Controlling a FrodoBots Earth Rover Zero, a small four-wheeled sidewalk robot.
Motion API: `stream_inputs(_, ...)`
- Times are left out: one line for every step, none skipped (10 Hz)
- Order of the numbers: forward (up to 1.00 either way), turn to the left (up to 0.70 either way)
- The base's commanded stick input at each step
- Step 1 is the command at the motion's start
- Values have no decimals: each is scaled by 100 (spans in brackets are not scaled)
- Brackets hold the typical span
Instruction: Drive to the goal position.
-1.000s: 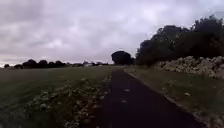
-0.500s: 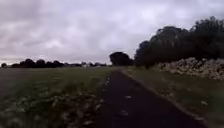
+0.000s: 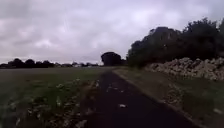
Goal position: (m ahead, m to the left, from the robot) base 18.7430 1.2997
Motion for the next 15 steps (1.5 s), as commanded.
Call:
stream_inputs(85,0)
stream_inputs(85,0)
stream_inputs(85,0)
stream_inputs(85,0)
stream_inputs(85,0)
stream_inputs(85,0)
stream_inputs(85,0)
stream_inputs(85,0)
stream_inputs(85,0)
stream_inputs(85,0)
stream_inputs(85,0)
stream_inputs(85,0)
stream_inputs(85,0)
stream_inputs(85,0)
stream_inputs(85,0)
